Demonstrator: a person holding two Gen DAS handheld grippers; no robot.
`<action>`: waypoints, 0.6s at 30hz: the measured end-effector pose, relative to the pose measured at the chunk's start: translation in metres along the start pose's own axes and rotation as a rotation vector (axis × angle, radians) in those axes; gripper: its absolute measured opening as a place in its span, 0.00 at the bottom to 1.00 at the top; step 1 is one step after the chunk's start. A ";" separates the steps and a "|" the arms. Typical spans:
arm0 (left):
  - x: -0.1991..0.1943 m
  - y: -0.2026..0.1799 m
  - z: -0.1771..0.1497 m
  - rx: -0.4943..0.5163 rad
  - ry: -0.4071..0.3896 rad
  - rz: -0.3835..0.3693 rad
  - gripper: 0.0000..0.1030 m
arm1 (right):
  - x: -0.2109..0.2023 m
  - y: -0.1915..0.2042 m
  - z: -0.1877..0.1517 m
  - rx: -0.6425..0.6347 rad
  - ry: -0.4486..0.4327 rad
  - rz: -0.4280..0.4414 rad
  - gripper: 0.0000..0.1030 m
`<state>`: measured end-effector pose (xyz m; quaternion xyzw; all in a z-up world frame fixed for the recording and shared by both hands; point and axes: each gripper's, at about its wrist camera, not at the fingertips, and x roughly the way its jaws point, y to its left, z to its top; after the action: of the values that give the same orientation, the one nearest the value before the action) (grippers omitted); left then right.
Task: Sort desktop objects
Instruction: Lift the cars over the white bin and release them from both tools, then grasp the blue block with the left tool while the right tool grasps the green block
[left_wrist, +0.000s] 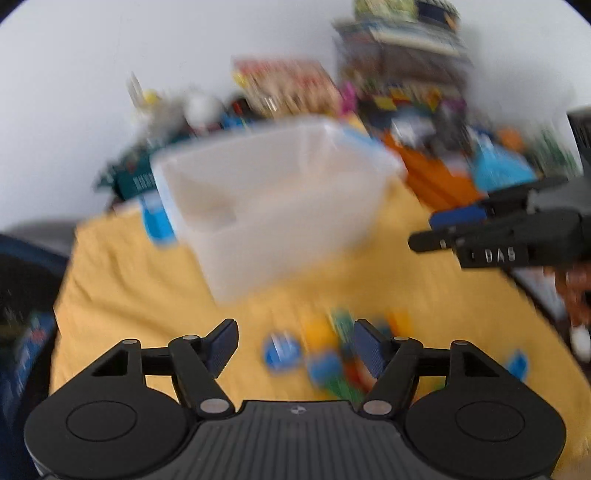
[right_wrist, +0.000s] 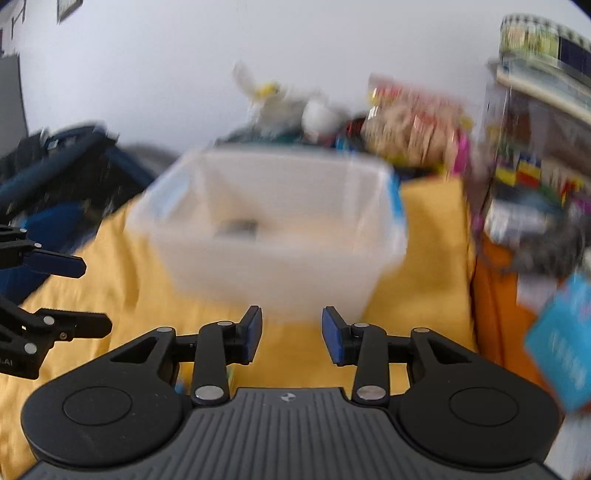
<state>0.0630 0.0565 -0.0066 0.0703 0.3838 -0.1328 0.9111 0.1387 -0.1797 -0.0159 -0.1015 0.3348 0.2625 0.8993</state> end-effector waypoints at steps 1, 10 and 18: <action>0.000 -0.005 -0.013 0.005 0.031 -0.012 0.70 | -0.002 0.003 -0.013 0.012 0.024 0.011 0.39; -0.012 -0.026 -0.073 -0.035 0.173 -0.060 0.69 | -0.033 0.040 -0.094 -0.003 0.142 0.077 0.38; -0.013 -0.031 -0.082 -0.043 0.184 -0.057 0.69 | -0.029 0.040 -0.100 0.056 0.144 0.094 0.39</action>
<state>-0.0106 0.0481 -0.0556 0.0514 0.4704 -0.1435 0.8692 0.0441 -0.1934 -0.0728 -0.0792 0.4100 0.2872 0.8621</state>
